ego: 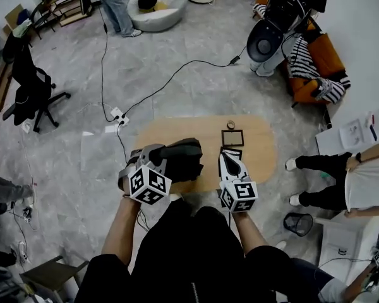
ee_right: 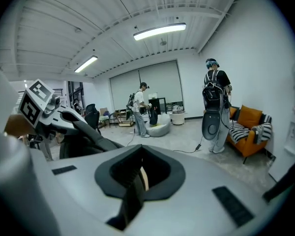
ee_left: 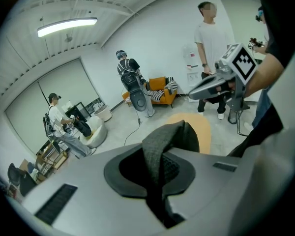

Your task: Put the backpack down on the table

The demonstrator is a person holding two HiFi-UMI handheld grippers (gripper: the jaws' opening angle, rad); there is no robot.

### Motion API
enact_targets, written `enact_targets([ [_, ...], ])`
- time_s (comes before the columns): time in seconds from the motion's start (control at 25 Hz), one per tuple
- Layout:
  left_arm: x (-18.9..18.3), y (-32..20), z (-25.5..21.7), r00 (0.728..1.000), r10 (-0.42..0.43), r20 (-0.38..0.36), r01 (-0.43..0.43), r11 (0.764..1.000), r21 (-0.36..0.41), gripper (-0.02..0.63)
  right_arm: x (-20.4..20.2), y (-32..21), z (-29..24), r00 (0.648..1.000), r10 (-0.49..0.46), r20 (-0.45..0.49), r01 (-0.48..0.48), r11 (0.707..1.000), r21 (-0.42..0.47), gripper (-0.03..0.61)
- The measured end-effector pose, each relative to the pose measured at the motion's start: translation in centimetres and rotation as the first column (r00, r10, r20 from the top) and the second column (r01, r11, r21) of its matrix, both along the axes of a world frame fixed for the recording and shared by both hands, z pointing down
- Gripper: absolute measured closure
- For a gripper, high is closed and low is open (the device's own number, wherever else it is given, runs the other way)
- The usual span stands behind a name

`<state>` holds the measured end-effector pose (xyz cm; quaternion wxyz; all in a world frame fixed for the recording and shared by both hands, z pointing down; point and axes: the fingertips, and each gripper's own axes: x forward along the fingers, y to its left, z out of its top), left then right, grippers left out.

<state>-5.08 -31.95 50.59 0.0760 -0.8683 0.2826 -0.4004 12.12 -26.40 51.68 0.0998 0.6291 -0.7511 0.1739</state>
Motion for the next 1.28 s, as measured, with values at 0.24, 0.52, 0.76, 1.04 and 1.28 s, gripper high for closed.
enact_targets([
  [0.24,0.2,-6.7,0.3,1.000,0.012,0.010,-0.012,1.000,0.020,0.590,0.7,-1.5,0.7,0.999,0.039,0.006,-0.039,0.999,-0.030,0.568],
  [0.52,0.9,-13.7,0.7,0.999,-0.004,0.036,0.003,1.000,0.028,0.589,2.7,-4.5,1.8,0.999,0.041,0.017,-0.039,0.997,-0.063,0.568],
  [0.76,2.4,-17.2,2.1,0.996,-0.006,0.085,0.003,0.999,0.032,0.589,5.1,-7.2,1.8,1.000,0.013,0.012,-0.012,0.997,-0.076,0.568],
  [1.04,2.8,-16.0,7.9,0.989,0.002,0.149,0.004,0.999,-0.038,0.589,6.5,-8.1,3.4,1.000,-0.001,0.010,0.002,0.993,-0.118,0.568],
  [1.28,3.0,-10.5,11.8,0.988,0.033,0.148,-0.026,0.998,-0.050,0.584,6.6,-7.4,4.7,1.000,-0.003,0.013,0.005,0.988,-0.154,0.568],
])
